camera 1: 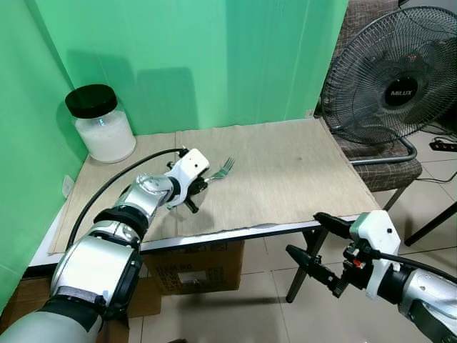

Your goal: Setting the table

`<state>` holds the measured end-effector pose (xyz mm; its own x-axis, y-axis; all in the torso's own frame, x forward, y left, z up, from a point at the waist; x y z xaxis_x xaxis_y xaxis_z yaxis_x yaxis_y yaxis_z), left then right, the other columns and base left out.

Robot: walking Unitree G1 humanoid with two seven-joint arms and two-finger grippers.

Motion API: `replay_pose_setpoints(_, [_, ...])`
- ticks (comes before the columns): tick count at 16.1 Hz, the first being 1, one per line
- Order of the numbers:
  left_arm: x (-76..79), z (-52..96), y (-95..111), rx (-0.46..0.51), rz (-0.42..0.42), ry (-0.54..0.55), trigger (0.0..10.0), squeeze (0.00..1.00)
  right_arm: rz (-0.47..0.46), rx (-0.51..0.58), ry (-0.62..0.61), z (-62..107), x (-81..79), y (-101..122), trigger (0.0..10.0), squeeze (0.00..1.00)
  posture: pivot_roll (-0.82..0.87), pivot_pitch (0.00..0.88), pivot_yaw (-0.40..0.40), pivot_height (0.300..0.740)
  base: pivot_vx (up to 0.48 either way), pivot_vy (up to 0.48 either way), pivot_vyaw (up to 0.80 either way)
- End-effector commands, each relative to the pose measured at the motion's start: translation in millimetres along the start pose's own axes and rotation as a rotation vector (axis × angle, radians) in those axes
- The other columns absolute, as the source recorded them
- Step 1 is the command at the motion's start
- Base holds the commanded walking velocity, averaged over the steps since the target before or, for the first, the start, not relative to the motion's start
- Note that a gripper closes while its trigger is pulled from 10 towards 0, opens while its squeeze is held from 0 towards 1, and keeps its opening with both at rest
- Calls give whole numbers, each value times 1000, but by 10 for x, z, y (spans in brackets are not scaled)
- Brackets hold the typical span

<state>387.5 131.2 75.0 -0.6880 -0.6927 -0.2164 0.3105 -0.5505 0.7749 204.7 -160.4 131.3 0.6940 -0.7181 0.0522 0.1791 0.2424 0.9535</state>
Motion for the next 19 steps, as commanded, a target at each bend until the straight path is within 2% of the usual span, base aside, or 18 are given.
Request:
replay_pose_setpoints(1, [39, 0, -144, -55, 14, -19, 0, 0, 21, 8, -5, 10, 11, 52, 10000, 0, -243, 0, 42, 740, 0, 0, 0])
replay_pose_setpoints(4, [-17, 9, -18, 11, 38, 10, 0, 0, 29, 16, -37, 11, 46, 65, 10000, 0, -242, 0, 45, 740, 0, 0, 0])
replay_pose_setpoints(7, [-107, 68, 341, 199, 113, -1, 0, 0, 26, 36, -88, -3, 106, 86, 10000, 0, -231, 0, 42, 740, 0, 0, 0])
replay_pose_setpoints(10, [-100, 93, 502, 293, 147, -33, 0, 0, 25, 56, -123, -32, 148, 110, 10000, 0, -220, 0, 40, 740, 0, 0, 0])
replay_pose_setpoints(11, [-97, 106, 570, 338, 174, -44, 0, 0, 22, 68, -148, -48, 176, 124, 10000, 0, -215, 0, 38, 740, 0, 0, 0])
replay_pose_setpoints(15, [-174, 277, 914, 586, 432, -131, 0, 0, -24, 139, -297, -91, 309, 215, 10000, 0, -209, 0, 56, 740, 0, 0, 0])
replay_pose_setpoints(17, [-132, 406, 1031, 688, 491, -183, 0, 0, -72, 188, -369, -132, 341, 269, 10000, 0, -202, 0, 67, 740, 0, 0, 0])
replay_pose_setpoints(19, [-94, 475, 1060, 713, 492, -184, 0, 0, -83, 182, -399, -172, 347, 267, 10000, 0, -192, 0, 64, 740, 0, 0, 0])
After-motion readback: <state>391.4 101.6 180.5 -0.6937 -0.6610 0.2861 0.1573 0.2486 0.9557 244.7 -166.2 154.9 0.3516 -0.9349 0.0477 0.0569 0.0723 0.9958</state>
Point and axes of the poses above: a point about 5 cm out from each wrist's last joint towards the gripper, its own z axis pointing back from the gripper into the wrist, its own y axis along the axis of the wrist's last joint, x = y × z, the point moved 3 cm from there along -z, pointing out of the wrist towards the gripper, and after that the axes turned 3 degrees about z, right-handed, at the moved point
